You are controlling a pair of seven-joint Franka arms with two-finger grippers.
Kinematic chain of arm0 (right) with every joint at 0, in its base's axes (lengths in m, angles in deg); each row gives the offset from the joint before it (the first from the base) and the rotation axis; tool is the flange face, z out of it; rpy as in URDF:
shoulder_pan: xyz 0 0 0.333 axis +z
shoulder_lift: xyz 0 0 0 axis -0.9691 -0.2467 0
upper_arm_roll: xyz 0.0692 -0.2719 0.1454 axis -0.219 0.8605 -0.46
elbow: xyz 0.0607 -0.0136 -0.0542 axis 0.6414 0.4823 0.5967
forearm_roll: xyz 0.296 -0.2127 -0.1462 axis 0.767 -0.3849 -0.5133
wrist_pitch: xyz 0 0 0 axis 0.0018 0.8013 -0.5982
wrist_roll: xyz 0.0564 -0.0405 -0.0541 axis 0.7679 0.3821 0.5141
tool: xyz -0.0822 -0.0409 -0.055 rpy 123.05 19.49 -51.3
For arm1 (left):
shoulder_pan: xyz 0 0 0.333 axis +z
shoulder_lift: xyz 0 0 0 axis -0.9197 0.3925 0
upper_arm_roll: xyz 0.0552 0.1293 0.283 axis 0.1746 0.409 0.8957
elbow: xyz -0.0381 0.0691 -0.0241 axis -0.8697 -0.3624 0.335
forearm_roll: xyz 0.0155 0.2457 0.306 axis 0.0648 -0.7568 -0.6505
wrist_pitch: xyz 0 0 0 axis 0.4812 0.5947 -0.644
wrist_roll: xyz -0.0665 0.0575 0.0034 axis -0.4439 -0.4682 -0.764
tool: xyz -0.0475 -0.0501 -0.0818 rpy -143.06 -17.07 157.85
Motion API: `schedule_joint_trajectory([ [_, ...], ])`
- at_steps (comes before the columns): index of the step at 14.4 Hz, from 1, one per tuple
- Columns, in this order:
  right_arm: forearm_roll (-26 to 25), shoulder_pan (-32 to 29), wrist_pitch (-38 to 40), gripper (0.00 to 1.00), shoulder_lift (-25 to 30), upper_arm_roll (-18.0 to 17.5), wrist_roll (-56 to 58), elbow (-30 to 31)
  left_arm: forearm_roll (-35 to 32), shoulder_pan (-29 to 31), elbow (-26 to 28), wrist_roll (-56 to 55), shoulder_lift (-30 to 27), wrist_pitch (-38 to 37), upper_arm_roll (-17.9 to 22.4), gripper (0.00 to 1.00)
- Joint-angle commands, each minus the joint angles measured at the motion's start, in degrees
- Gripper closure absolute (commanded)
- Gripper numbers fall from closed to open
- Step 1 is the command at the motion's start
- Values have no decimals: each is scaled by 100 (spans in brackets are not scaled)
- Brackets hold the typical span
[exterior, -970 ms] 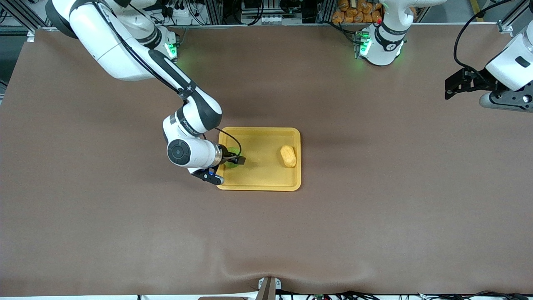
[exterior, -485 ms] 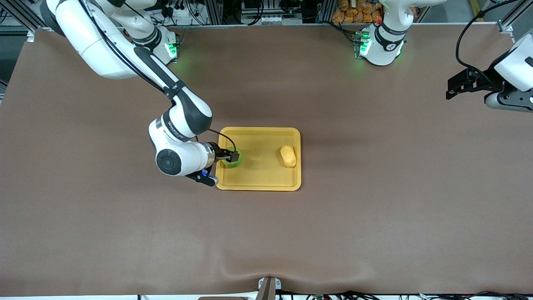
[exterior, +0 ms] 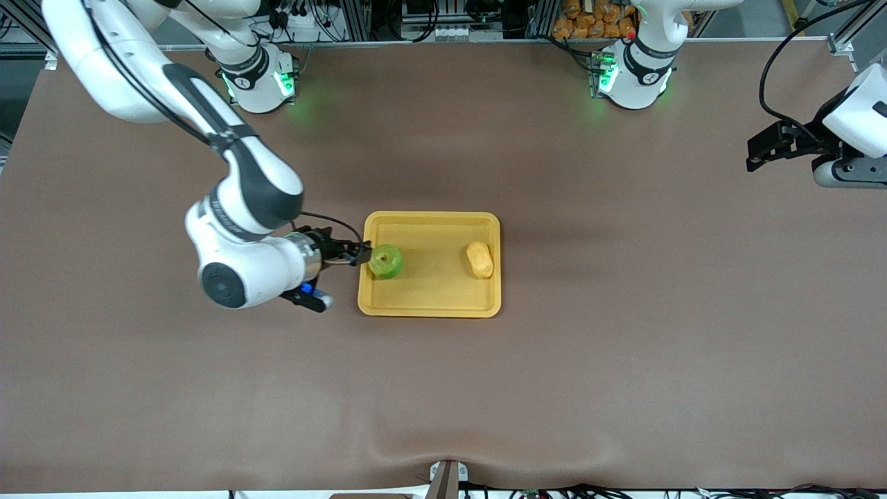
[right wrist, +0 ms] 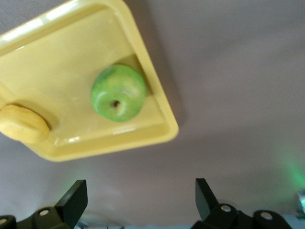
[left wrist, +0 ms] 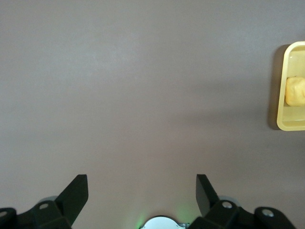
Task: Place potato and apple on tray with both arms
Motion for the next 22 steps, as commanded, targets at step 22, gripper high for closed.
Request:
schedule_joint_trajectory([
  [22, -254, 468, 1867, 0, 1817, 2139, 1536, -1939, 117, 6, -97, 50, 8, -67, -23, 0],
])
